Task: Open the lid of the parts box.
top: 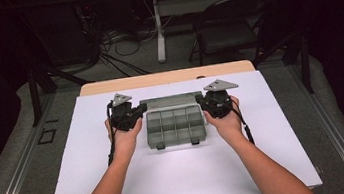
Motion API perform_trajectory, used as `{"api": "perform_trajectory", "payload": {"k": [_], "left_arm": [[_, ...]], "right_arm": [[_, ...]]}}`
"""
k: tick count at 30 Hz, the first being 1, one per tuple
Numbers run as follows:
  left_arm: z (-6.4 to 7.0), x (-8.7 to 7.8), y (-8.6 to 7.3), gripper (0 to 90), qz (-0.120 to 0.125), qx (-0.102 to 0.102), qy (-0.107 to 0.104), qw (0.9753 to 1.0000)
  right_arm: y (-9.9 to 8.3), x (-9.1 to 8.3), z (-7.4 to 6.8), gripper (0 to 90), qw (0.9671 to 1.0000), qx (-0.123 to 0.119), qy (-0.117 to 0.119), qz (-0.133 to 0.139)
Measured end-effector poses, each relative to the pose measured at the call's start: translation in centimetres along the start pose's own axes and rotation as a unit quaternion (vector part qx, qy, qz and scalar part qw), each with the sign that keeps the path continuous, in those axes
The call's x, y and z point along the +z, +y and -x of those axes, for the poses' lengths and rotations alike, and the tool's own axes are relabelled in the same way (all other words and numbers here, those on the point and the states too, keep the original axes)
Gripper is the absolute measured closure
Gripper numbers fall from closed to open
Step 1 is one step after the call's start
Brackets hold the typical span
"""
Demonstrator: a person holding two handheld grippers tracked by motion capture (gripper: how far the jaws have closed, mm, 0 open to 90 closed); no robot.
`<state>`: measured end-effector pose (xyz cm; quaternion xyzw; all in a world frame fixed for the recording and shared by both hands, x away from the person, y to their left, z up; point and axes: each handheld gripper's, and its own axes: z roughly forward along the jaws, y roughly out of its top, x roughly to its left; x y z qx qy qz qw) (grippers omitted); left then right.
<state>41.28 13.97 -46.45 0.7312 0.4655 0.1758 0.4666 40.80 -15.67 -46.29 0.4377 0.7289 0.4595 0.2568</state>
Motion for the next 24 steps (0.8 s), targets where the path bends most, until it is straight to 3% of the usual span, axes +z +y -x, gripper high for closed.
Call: {"api": "perform_trajectory", "payload": {"k": [11,17,24], "left_arm": [[-0.3,0.2,0.3,90.0,-0.004,0.001,0.003,1.0000],[-0.3,0.4,0.3,90.0,-0.001,-0.003,0.005,1.0000],[-0.4,0.5,0.4,90.0,-0.002,-0.005,0.008,1.0000]], "right_arm": [[-0.5,-0.8,0.1,79.7,0.9999,-0.008,0.006,0.009],[-1.6,-1.1,0.7,74.0,0.9998,-0.008,-0.008,0.013],[-2.1,0.2,1.4,72.6,0.9995,0.000,-0.028,0.012]]}}
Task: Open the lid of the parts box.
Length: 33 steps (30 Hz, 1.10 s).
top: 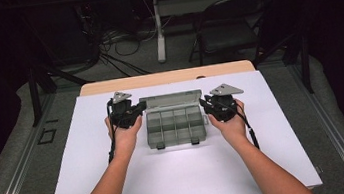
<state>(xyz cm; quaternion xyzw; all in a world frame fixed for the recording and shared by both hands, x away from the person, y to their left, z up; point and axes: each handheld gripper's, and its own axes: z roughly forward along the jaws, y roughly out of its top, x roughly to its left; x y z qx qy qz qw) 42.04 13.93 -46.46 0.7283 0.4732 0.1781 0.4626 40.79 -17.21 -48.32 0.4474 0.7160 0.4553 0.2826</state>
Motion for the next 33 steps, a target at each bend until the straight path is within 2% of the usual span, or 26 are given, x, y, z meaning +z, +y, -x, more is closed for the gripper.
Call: {"api": "perform_trajectory", "payload": {"k": [15,20,33], "left_arm": [[-0.1,0.2,0.2,90.0,0.002,-0.001,0.003,1.0000],[-0.1,0.4,0.2,90.0,0.002,-0.003,0.003,1.0000],[-0.2,0.4,0.2,89.8,-0.002,-0.002,0.002,1.0000]], "right_arm": [[-1.7,3.5,0.5,73.9,0.9994,-0.005,-0.027,-0.020],[-2.5,4.7,0.4,75.2,0.9992,0.001,-0.032,-0.026],[-2.7,5.6,0.4,80.0,0.9986,0.022,-0.042,-0.023]]}}
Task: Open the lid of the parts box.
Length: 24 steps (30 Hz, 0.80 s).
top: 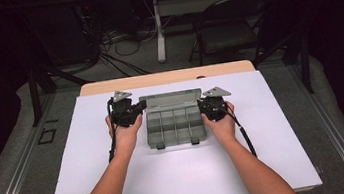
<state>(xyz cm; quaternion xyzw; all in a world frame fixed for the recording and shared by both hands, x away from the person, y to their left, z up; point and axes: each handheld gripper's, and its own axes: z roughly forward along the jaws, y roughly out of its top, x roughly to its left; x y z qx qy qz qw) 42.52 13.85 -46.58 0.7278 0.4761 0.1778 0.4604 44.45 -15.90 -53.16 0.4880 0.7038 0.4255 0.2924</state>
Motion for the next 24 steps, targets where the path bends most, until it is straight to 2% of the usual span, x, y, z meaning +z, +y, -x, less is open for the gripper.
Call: {"api": "perform_trajectory", "payload": {"k": [15,24], "left_arm": [[-0.03,0.04,-0.04,88.5,-0.003,0.001,-0.002,1.0000],[0.17,0.03,-0.17,79.3,-0.010,0.006,-0.011,0.9999]], "right_arm": [[0.01,0.01,-0.37,86.1,0.9999,-0.009,-0.008,0.004],[0.04,0.02,-0.32,86.3,1.0000,-0.003,-0.007,0.002]]}}
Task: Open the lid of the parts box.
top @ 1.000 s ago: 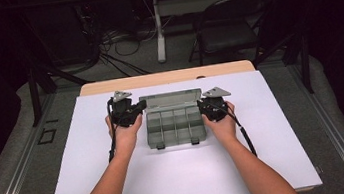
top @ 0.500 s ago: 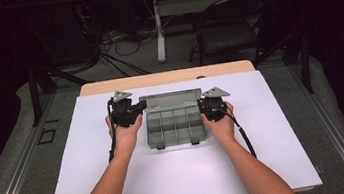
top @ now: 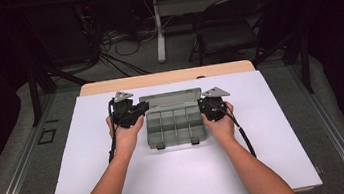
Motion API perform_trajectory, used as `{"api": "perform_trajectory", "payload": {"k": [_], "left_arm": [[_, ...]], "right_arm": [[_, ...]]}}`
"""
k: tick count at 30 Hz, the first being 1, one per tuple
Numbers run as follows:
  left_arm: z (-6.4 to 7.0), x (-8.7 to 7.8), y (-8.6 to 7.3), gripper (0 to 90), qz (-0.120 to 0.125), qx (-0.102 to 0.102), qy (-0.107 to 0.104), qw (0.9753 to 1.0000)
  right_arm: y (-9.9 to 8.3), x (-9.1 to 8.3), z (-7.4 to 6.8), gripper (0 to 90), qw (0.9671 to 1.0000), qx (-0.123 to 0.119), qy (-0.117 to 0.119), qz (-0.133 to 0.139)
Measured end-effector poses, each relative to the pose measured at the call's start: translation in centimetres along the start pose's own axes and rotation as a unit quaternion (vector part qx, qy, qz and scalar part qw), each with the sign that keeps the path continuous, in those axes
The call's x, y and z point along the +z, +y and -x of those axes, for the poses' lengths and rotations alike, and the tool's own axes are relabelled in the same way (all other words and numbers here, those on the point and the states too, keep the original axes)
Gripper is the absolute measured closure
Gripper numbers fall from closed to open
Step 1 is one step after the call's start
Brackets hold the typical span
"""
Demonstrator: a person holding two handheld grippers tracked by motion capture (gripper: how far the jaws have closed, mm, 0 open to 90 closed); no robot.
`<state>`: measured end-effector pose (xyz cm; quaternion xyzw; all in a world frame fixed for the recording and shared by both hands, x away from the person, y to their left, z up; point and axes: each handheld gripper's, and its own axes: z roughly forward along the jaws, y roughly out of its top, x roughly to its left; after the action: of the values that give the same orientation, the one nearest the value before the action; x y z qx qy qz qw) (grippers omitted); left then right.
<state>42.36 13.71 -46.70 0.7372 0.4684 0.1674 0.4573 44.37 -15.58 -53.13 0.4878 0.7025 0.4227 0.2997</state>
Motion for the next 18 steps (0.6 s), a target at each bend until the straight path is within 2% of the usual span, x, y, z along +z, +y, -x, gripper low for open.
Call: {"api": "perform_trajectory", "payload": {"k": [8,12,14,18], "left_arm": [[0.3,0.0,-0.6,70.3,-0.014,0.002,-0.003,0.9999],[0.4,0.1,-1.2,67.0,-0.034,0.007,-0.009,0.9994],[0.4,0.1,-1.3,65.0,-0.037,0.010,-0.009,0.9992],[0.5,0.4,-2.1,62.4,-0.060,0.015,-0.007,0.9980]], "right_arm": [[0.0,-0.1,0.0,86.3,1.0000,-0.001,0.001,-0.004],[0.0,-0.1,0.0,86.4,1.0000,0.000,0.001,-0.004],[0.0,-0.1,0.0,86.4,1.0000,0.001,0.001,-0.004],[0.0,-0.1,0.0,86.4,1.0000,0.001,0.001,-0.004]]}}
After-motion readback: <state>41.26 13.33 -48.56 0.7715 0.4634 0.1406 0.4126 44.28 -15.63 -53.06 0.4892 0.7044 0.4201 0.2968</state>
